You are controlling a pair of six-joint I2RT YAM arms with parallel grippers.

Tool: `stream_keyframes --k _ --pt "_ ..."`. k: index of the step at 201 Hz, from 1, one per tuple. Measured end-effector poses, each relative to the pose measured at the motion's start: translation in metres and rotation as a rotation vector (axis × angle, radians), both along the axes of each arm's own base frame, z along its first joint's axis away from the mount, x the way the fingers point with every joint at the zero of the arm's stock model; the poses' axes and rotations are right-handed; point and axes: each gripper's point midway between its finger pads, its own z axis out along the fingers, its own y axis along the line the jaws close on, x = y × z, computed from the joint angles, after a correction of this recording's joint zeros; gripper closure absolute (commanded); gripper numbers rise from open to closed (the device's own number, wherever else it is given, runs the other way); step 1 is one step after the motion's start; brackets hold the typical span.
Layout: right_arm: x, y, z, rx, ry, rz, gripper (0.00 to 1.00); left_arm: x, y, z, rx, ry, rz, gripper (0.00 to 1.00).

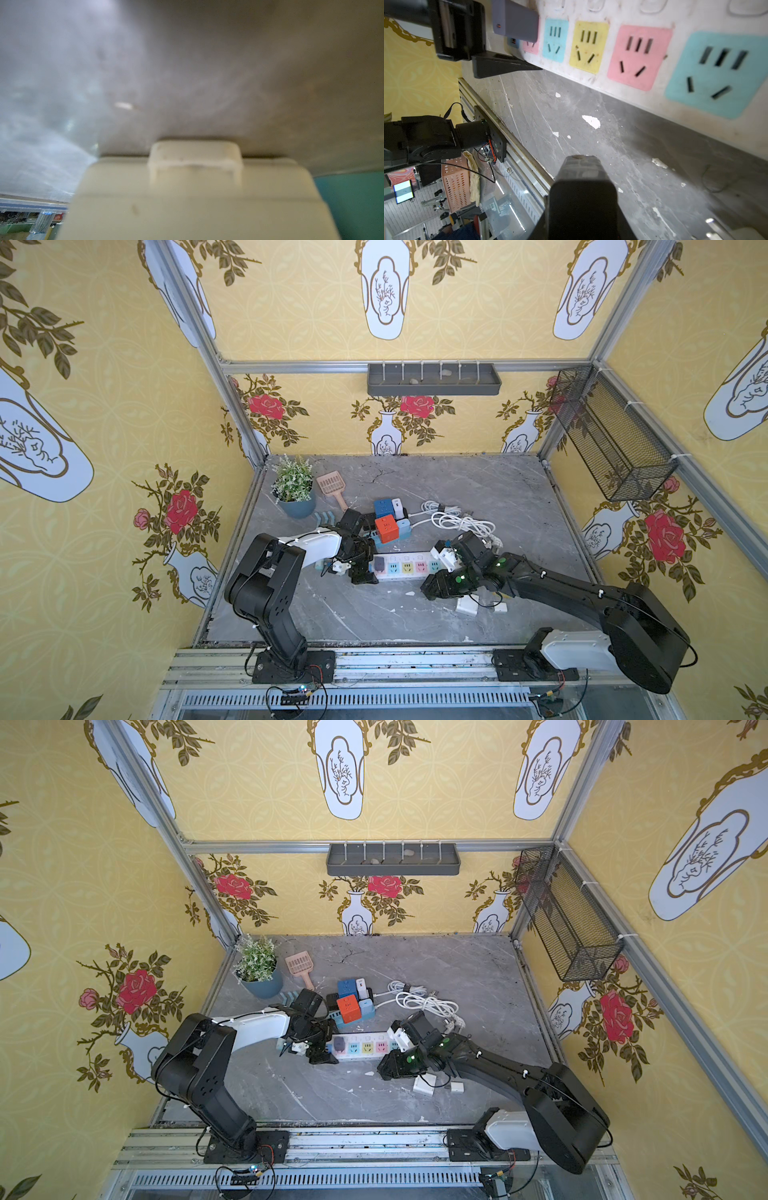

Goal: Pull the plug off the socket
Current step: Place the plug at the center of the board.

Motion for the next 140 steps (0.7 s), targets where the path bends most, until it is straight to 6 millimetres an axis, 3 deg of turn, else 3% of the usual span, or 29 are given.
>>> stream_keyframes --k 82,140 --pt "0.005 -0.007 -0.024 -0.026 0.156 -0.053 0.75 0.000 0.000 0.000 0.001 0.002 0.000 0.92" --pt "0.006 -0.014 -0.040 -0.062 0.219 -0.089 0.52 0.000 0.000 0.000 0.001 0.001 0.000 0.92"
